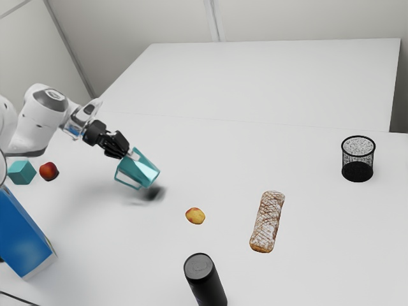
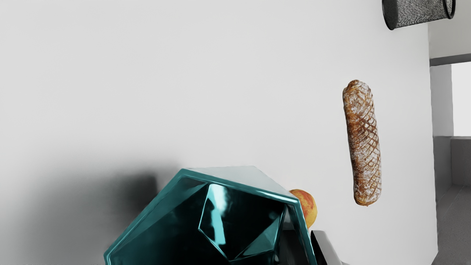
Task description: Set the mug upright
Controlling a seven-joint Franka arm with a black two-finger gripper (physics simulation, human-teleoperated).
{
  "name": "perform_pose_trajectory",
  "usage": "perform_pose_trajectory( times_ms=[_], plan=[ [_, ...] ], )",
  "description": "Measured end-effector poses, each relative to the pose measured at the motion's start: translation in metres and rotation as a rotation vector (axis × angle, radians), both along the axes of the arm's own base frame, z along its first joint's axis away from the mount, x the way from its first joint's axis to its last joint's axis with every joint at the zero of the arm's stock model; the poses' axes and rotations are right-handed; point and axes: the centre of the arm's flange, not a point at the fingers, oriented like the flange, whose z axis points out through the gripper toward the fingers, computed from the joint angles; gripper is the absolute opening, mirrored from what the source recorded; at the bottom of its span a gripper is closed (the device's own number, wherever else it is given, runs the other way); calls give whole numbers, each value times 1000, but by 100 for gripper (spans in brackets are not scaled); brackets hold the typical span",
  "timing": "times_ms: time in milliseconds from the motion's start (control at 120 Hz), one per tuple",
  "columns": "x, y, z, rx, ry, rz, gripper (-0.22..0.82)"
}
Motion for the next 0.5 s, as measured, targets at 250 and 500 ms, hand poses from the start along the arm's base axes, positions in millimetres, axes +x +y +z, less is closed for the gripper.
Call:
perform_pose_trajectory(
  times_ms=[250, 500],
  plan=[
    [11, -44, 42, 505, -1, -198, -18],
    [23, -55, 43, 782, -25, -169, -18]
  ],
)
